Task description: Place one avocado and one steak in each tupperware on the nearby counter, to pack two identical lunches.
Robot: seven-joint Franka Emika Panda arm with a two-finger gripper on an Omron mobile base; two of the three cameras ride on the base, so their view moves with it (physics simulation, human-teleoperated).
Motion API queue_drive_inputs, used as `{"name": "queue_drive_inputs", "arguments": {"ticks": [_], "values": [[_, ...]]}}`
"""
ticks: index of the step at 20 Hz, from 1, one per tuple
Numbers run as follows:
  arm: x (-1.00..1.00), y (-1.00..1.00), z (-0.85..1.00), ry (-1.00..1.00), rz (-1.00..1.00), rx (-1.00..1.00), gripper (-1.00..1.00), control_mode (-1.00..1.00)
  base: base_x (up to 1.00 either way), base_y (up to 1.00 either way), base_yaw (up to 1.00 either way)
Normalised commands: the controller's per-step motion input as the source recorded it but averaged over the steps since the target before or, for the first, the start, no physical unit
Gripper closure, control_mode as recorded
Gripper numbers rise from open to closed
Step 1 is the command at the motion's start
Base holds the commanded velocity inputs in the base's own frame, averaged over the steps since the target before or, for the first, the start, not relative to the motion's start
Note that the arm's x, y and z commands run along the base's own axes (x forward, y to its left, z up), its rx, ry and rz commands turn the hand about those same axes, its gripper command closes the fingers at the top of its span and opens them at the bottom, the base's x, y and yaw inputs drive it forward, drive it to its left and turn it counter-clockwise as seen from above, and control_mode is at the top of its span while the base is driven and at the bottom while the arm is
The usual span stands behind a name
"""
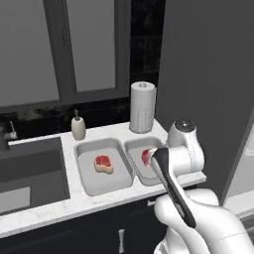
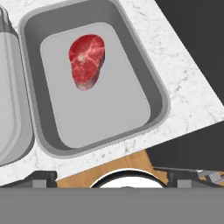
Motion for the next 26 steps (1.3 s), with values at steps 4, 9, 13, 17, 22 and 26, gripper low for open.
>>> {"name": "queue_drive_inputs", "arguments": {"ticks": [4,9,13,17,22,26], "values": [[0.0,0.0,0.0,0.0,0.0,0.0,-1.0,1.0,-0.2,-1.0,0.0],[0.0,0.0,0.0,0.0,0.0,0.0,-1.0,1.0,-0.07,-1.0,0.0],[0.0,0.0,0.0,0.0,0.0,0.0,-1.0,1.0,-0.59,-0.51,0.08],[0.0,0.0,0.0,0.0,0.0,0.0,-1.0,1.0,0.2,0.66,0.01],[0.0,0.0,0.0,0.0,0.0,0.0,-1.0,1.0,-0.23,0.72,0.09],[0.0,0.0,0.0,0.0,0.0,0.0,-1.0,1.0,-1.0,-0.61,0.0]]}}
